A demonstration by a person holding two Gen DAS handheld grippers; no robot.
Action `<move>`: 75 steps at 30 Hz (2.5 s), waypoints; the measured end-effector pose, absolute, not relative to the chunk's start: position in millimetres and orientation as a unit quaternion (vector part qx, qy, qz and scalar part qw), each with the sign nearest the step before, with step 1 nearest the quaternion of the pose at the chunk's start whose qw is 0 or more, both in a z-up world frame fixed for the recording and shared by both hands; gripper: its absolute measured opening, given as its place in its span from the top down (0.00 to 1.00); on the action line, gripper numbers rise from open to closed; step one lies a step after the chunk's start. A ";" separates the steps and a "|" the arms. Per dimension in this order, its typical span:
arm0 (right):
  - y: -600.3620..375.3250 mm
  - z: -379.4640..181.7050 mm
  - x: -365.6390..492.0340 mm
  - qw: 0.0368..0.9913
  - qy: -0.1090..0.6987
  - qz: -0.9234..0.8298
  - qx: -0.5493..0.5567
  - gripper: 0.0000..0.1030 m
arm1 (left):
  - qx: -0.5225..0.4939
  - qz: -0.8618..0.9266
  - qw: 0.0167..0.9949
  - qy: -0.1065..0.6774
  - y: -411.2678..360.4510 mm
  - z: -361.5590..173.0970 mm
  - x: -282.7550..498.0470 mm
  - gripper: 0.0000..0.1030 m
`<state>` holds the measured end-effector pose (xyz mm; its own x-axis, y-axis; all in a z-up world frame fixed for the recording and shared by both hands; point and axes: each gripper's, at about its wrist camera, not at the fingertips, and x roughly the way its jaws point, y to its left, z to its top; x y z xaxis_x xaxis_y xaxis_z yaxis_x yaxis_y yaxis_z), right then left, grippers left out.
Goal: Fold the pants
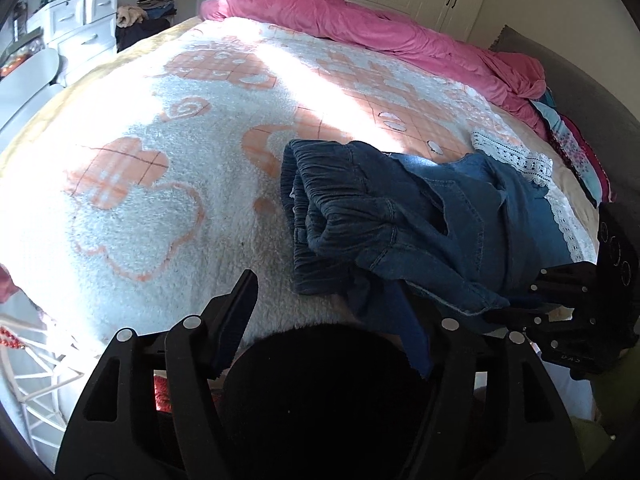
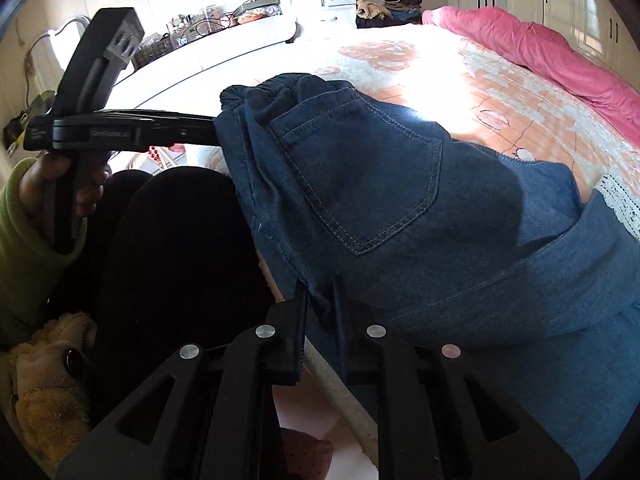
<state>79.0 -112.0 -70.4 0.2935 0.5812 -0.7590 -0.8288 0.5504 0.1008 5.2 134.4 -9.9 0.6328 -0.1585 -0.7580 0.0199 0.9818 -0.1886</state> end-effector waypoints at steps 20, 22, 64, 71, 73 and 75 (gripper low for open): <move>-131.4 -60.5 49.0 0.786 0.373 0.471 -0.143 0.81 | -0.010 -0.020 0.897 0.442 81.4 -30.6 47.2 0.49; -139.6 -46.6 43.4 0.800 0.348 0.469 -0.140 0.75 | -0.008 -0.021 0.898 0.439 82.1 -28.8 44.5 0.49; -276.8 12.7 129.9 0.910 0.333 0.244 -0.034 0.26 | -0.060 -0.156 0.905 0.392 1.9 22.2 24.3 0.40; -264.4 29.2 174.0 0.907 0.335 0.247 -0.069 0.26 | -0.052 -0.203 0.880 0.426 -38.5 3.5 47.6 0.40; -258.1 29.9 188.4 0.901 0.346 0.250 -0.077 0.26 | -0.053 -0.213 0.871 0.439 -45.2 -2.2 54.9 0.40; -250.4 30.8 207.4 0.896 0.349 0.257 -0.091 0.26 | -0.044 -0.222 0.867 0.444 -55.0 -6.2 62.4 0.40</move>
<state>207.4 -250.4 30.8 0.6235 0.3981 -0.6729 -0.5251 0.8509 0.0167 62.4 -55.0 -6.2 0.5081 -0.4237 -0.7499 0.3456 0.8978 -0.2730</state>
